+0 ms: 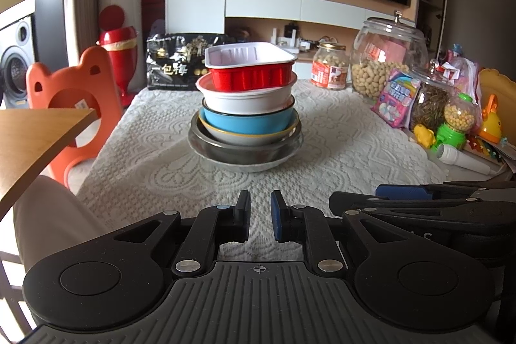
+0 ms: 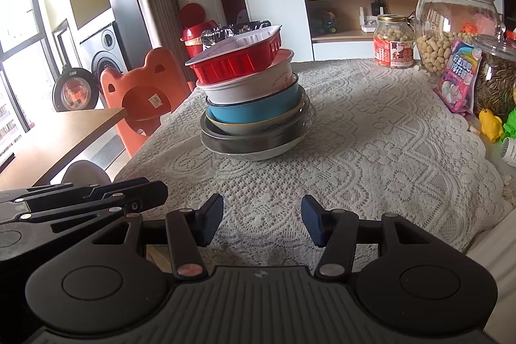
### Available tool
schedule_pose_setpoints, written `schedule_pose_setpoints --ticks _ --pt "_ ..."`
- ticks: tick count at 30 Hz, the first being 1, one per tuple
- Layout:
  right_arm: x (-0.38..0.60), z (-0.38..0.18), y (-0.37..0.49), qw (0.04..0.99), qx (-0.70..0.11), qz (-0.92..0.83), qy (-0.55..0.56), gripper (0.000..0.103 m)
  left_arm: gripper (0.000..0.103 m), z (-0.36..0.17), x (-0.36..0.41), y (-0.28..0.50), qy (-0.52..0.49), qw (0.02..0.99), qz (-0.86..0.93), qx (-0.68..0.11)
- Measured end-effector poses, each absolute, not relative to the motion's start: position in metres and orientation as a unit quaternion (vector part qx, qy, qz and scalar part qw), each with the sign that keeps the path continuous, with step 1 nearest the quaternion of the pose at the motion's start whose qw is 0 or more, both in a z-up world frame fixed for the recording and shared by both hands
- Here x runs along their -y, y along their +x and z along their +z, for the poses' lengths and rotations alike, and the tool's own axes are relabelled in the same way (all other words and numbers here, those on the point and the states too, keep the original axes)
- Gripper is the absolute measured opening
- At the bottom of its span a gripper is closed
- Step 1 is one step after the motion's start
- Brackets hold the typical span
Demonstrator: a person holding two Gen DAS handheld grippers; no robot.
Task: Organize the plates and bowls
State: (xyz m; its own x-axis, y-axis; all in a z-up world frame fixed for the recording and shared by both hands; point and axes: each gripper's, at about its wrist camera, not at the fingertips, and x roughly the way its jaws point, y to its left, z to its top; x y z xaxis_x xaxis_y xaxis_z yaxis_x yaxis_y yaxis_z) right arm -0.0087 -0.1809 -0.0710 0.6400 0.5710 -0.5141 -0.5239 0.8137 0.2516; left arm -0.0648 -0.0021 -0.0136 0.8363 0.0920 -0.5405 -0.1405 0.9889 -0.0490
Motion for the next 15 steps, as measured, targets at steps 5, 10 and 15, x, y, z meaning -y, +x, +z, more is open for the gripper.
schedule_pose_setpoints --ticks 5,10,15 --pt "0.1817 -0.0694 -0.0098 0.906 -0.294 0.302 0.043 0.054 0.016 -0.0137 0.0045 -0.0655 -0.044 0.957 0.062 -0.28" --pt "0.1813 -0.0693 -0.0104 0.906 -0.295 0.302 0.043 0.054 0.016 -0.0137 0.0055 -0.0659 -0.047 0.957 0.062 -0.281" --pt "0.1813 -0.0692 -0.0105 0.906 -0.295 0.302 0.043 0.054 0.016 -0.0153 0.0056 -0.0664 -0.056 0.956 0.059 -0.282"
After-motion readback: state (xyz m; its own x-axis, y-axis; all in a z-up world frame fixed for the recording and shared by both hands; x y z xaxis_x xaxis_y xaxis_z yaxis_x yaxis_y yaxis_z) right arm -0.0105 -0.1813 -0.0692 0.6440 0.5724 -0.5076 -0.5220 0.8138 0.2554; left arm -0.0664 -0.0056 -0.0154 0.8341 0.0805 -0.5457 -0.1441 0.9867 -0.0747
